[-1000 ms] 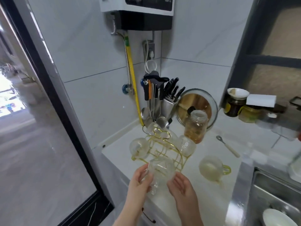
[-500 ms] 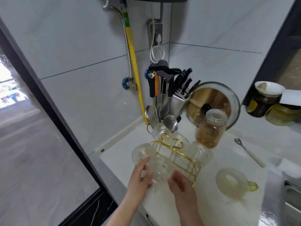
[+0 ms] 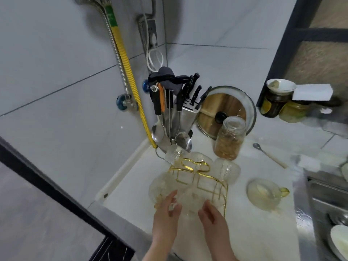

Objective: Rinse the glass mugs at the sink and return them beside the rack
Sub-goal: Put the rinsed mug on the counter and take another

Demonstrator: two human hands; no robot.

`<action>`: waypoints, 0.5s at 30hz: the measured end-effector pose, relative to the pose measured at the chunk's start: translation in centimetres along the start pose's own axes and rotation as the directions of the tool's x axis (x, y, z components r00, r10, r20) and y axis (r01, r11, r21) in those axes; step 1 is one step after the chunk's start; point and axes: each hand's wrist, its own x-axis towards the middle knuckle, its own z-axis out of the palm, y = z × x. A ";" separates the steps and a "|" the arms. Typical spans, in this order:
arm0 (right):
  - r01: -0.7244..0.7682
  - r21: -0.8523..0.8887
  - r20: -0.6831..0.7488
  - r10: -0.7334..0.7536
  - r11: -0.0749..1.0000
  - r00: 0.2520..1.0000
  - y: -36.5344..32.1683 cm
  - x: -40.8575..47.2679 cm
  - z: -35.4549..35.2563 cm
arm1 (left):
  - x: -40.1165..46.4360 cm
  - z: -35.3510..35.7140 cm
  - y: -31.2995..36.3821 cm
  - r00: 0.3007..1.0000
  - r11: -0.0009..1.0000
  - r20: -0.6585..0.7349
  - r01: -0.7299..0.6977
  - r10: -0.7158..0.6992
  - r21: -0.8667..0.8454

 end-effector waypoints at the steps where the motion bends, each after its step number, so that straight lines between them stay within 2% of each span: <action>1: -0.006 -0.012 -0.019 0.006 1.000 1.000 0.3 0.0 0.3 | 0.1 0.0 -0.3 1.000 1.000 0.009 -0.005 0.005 0.007; 6: -0.016 -0.016 -0.076 0.015 1.000 0.997 0.7 -0.3 1.7 | 0.9 -0.5 -1.7 0.999 0.998 0.030 -0.029 0.027 0.050; 12: -0.003 -0.032 -0.155 -0.002 0.999 0.988 0.9 -0.5 2.6 | 1.8 -1.1 -2.3 0.994 0.998 0.106 0.003 -0.010 0.065; 15: 0.003 -0.056 -0.138 -0.011 0.998 0.990 0.6 -0.3 2.9 | 1.7 -1.2 -2.2 0.989 0.995 0.144 0.005 -0.019 0.096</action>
